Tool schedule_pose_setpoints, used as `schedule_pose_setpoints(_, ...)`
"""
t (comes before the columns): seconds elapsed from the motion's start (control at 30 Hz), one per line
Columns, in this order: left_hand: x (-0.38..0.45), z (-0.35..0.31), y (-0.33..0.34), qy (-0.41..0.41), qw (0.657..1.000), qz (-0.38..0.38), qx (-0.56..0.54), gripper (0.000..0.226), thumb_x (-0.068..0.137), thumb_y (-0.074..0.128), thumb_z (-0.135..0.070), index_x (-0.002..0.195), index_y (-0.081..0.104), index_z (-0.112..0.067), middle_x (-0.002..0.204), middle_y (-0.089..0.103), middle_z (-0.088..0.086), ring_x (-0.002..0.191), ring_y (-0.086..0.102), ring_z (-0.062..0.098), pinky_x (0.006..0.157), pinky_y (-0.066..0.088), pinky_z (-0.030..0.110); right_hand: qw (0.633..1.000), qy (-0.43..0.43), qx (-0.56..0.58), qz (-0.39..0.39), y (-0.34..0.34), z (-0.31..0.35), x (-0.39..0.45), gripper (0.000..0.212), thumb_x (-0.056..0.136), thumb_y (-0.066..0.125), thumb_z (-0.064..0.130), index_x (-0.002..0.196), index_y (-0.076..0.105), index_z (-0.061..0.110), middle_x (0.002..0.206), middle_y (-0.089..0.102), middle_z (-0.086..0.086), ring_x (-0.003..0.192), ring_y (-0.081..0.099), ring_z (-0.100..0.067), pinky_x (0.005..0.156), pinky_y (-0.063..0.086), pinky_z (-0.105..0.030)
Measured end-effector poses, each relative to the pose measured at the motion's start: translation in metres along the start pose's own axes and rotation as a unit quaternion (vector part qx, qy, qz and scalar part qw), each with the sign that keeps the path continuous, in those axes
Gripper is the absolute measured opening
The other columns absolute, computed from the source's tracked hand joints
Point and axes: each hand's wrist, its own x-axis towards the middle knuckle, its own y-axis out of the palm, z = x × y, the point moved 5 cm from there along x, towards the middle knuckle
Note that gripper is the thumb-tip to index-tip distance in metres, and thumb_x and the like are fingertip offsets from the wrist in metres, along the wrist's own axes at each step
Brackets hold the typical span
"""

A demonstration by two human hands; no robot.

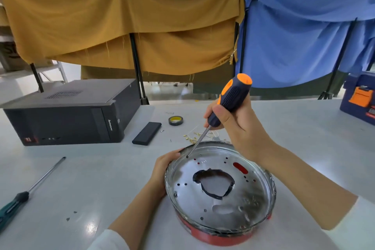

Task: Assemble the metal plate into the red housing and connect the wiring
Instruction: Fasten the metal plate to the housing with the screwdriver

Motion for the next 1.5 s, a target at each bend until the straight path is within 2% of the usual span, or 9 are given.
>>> schedule_pose_setpoints(0.13, 0.002, 0.0, -0.009, 0.014, 0.998, -0.061, 0.016, 0.032, 0.088, 0.055, -0.02, 0.107, 0.074, -0.002, 0.104, 0.072, 0.023, 0.09, 0.069, 0.031, 0.085, 0.054, 0.043, 0.997, 0.009, 0.063, -0.053, 0.005, 0.006, 0.005, 0.012, 0.097, 0.043, 0.029, 0.103, 0.035, 0.022, 0.08, 0.06, -0.005, 0.062, 0.064, -0.028, 0.059, 0.059, -0.044)
schedule_pose_setpoints(0.23, 0.004, 0.003, -0.013, 0.013, 0.997, -0.071, 0.023, 0.027, 0.089, 0.056, -0.02, 0.098, 0.076, -0.003, 0.09, 0.073, 0.017, 0.077, 0.07, 0.025, 0.068, 0.054, 0.033, 0.993, 0.027, 0.091, -0.067, 0.011, 0.004, 0.006, 0.014, 0.099, 0.041, 0.025, 0.104, 0.033, 0.014, 0.075, 0.059, -0.002, 0.057, 0.061, -0.032, 0.054, 0.057, -0.05)
schedule_pose_setpoints(0.37, 0.006, 0.005, -0.014, 0.005, 0.998, -0.062, 0.016, 0.031, 0.093, 0.053, -0.021, 0.106, 0.072, 0.0, 0.096, 0.072, 0.02, 0.085, 0.067, 0.03, 0.082, 0.051, 0.041, 0.993, 0.055, 0.097, -0.044, 0.019, -0.003, 0.006, 0.01, 0.098, 0.041, 0.028, 0.102, 0.034, 0.022, 0.079, 0.058, -0.008, 0.061, 0.06, -0.036, 0.056, 0.054, -0.053)
schedule_pose_setpoints(0.57, 0.009, 0.008, -0.017, 0.012, 0.997, -0.066, 0.027, 0.025, 0.092, 0.056, -0.023, 0.088, 0.075, -0.007, 0.085, 0.072, 0.016, 0.074, 0.068, 0.024, 0.073, 0.051, 0.037, 0.994, 0.056, 0.091, -0.028, 0.026, -0.009, 0.008, 0.019, 0.095, 0.04, 0.033, 0.105, 0.034, 0.017, 0.076, 0.059, -0.002, 0.064, 0.06, -0.04, 0.057, 0.055, -0.046)
schedule_pose_setpoints(0.8, 0.009, 0.008, -0.017, 0.012, 0.997, -0.068, 0.029, 0.024, 0.092, 0.056, -0.023, 0.087, 0.074, -0.007, 0.079, 0.071, 0.013, 0.07, 0.067, 0.021, 0.067, 0.05, 0.034, 0.993, 0.065, 0.097, -0.019, 0.032, -0.011, 0.01, 0.021, 0.095, 0.042, 0.031, 0.103, 0.035, 0.013, 0.077, 0.058, -0.005, 0.062, 0.06, -0.033, 0.057, 0.057, -0.038)
schedule_pose_setpoints(0.93, 0.01, 0.007, -0.017, 0.012, 0.997, -0.07, 0.03, 0.03, 0.092, 0.055, -0.022, 0.103, 0.072, 0.0, 0.092, 0.072, 0.018, 0.083, 0.068, 0.027, 0.078, 0.052, 0.04, 0.993, 0.067, 0.094, -0.017, 0.032, -0.011, 0.009, 0.024, 0.095, 0.042, 0.03, 0.105, 0.036, 0.008, 0.079, 0.058, -0.008, 0.065, 0.06, -0.039, 0.06, 0.058, -0.038)
schedule_pose_setpoints(1.0, 0.01, 0.007, -0.017, 0.01, 0.997, -0.07, 0.026, 0.029, 0.092, 0.055, -0.023, 0.1, 0.073, -0.001, 0.091, 0.072, 0.018, 0.083, 0.067, 0.027, 0.081, 0.052, 0.043, 0.993, 0.066, 0.096, -0.016, 0.033, -0.012, 0.008, 0.019, 0.096, 0.042, 0.027, 0.103, 0.035, 0.01, 0.08, 0.057, -0.009, 0.065, 0.06, -0.04, 0.059, 0.058, -0.038)
schedule_pose_setpoints(1.2, 0.008, 0.007, -0.017, 0.009, 0.997, -0.066, 0.024, 0.026, 0.092, 0.055, -0.023, 0.079, 0.075, -0.012, 0.078, 0.071, 0.011, 0.069, 0.067, 0.019, 0.069, 0.05, 0.035, 0.993, 0.065, 0.101, -0.013, 0.034, -0.014, 0.008, 0.018, 0.092, 0.043, 0.034, 0.099, 0.036, 0.019, 0.078, 0.058, -0.005, 0.063, 0.06, -0.031, 0.056, 0.056, -0.032)
schedule_pose_setpoints(1.5, 0.003, 0.004, -0.016, 0.014, 0.997, -0.074, 0.025, 0.031, 0.092, 0.056, -0.021, 0.07, 0.076, -0.015, 0.069, 0.07, 0.008, 0.06, 0.066, 0.016, 0.055, 0.052, 0.028, 0.995, 0.057, 0.087, -0.001, 0.04, -0.011, 0.012, 0.02, 0.091, 0.045, 0.037, 0.102, 0.035, 0.023, 0.075, 0.06, -0.001, 0.063, 0.062, -0.033, 0.057, 0.058, -0.041)
